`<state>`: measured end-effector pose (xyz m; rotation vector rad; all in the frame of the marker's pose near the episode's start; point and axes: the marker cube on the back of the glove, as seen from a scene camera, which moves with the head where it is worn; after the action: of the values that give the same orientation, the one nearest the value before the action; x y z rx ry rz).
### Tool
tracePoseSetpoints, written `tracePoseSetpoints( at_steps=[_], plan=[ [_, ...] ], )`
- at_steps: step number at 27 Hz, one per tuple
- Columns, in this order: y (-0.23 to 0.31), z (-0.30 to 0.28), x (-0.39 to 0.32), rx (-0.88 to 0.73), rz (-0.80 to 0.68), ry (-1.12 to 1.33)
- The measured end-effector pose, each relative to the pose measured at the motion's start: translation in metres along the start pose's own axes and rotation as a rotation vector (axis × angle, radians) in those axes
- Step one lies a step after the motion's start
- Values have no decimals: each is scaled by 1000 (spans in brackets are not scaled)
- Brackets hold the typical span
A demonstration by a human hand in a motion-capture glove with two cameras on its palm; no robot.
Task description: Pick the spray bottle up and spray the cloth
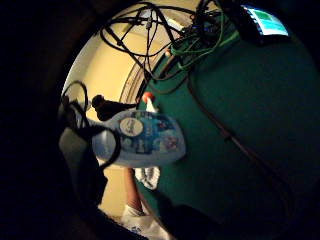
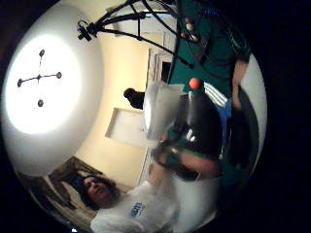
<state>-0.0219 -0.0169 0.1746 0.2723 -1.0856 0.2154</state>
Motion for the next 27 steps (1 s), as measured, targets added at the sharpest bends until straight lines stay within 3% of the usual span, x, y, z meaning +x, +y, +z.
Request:
tracePoseSetpoints(
  at_steps=[15, 27],
  plan=[
    [-4, -1, -1, 77, -97, -33],
    [1, 30, -9, -98, -154, 124]
  ],
)
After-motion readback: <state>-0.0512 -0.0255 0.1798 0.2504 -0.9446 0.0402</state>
